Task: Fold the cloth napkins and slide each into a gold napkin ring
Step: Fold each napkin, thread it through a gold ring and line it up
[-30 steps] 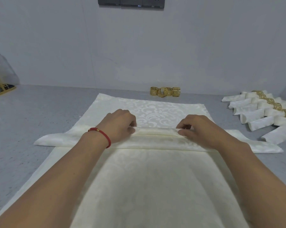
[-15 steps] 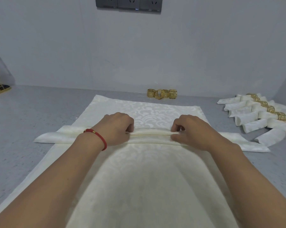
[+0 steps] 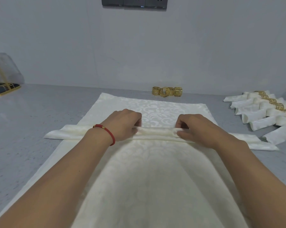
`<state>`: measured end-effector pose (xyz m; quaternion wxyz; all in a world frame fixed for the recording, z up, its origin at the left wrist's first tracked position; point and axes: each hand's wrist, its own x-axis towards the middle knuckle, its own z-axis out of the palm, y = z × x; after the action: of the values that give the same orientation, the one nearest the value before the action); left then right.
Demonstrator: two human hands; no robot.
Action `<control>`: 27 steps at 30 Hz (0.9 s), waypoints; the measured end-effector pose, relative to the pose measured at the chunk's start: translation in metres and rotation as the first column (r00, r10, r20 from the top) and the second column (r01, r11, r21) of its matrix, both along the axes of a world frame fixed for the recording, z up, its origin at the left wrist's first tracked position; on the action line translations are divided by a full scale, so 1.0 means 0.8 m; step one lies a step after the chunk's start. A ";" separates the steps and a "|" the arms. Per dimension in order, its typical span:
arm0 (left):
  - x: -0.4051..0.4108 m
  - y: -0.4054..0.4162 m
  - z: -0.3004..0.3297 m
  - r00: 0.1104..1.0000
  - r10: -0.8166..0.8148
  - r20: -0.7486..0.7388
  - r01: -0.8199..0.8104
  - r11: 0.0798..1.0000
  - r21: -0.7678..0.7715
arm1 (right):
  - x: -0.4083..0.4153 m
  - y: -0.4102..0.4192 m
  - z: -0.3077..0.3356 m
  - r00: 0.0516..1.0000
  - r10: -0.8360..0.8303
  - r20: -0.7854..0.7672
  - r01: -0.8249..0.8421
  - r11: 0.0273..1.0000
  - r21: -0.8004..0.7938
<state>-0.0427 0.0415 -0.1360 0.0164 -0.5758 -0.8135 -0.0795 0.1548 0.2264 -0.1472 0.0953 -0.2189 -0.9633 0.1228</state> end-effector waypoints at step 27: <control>0.069 -0.055 -0.077 0.991 0.070 -0.113 -0.066 0.997 0.044 | -0.127 -0.124 -0.024 0.984 -0.175 0.033 0.177 0.983 -0.040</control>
<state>0.0127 -0.0021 -0.1978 0.0773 -0.5509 -0.8287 -0.0623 0.0533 0.1275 -0.1662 0.0869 -0.3070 -0.9386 0.1311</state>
